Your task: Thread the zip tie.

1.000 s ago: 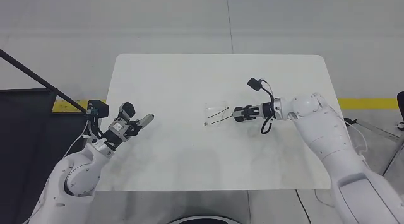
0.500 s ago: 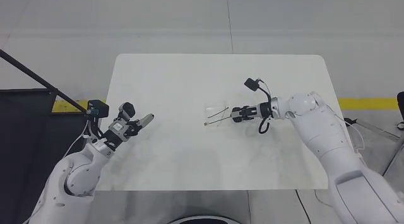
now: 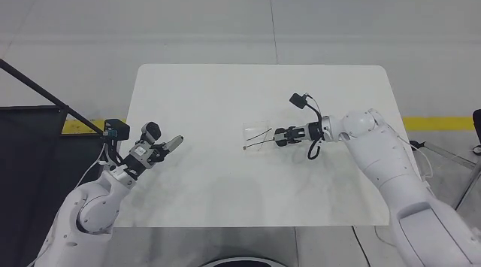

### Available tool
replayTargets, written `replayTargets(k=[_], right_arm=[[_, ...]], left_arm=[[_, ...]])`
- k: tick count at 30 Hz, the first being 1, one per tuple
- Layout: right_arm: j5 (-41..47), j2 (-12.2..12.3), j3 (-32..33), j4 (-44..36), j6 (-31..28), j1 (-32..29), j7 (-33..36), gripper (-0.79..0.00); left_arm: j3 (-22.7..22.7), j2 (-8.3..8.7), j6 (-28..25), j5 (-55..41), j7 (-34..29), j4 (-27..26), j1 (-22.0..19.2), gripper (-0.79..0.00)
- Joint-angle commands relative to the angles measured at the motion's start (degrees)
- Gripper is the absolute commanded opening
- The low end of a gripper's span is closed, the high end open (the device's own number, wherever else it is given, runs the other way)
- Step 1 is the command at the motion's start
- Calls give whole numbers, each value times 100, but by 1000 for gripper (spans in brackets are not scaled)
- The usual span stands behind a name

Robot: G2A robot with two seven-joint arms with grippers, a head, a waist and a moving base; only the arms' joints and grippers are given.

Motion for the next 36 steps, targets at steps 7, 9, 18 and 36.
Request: replayTargets(k=[7,9,18,36], right_arm=[[56,97,72,-164,-80,-66,-82,-785],[62,148,104,-247,-98,-102,-100,-785],[85,399,263,-734,-76,-331,-78,-785],[70,321,124,-683,268,-261,17,-468]], left_arm=[[0,0,0,0,0,0,0,0],[0,0,0,0,0,0,0,0],[39,-2,107,13,50,-45,26,0],[46,3,157,30,84,-69,47,0]])
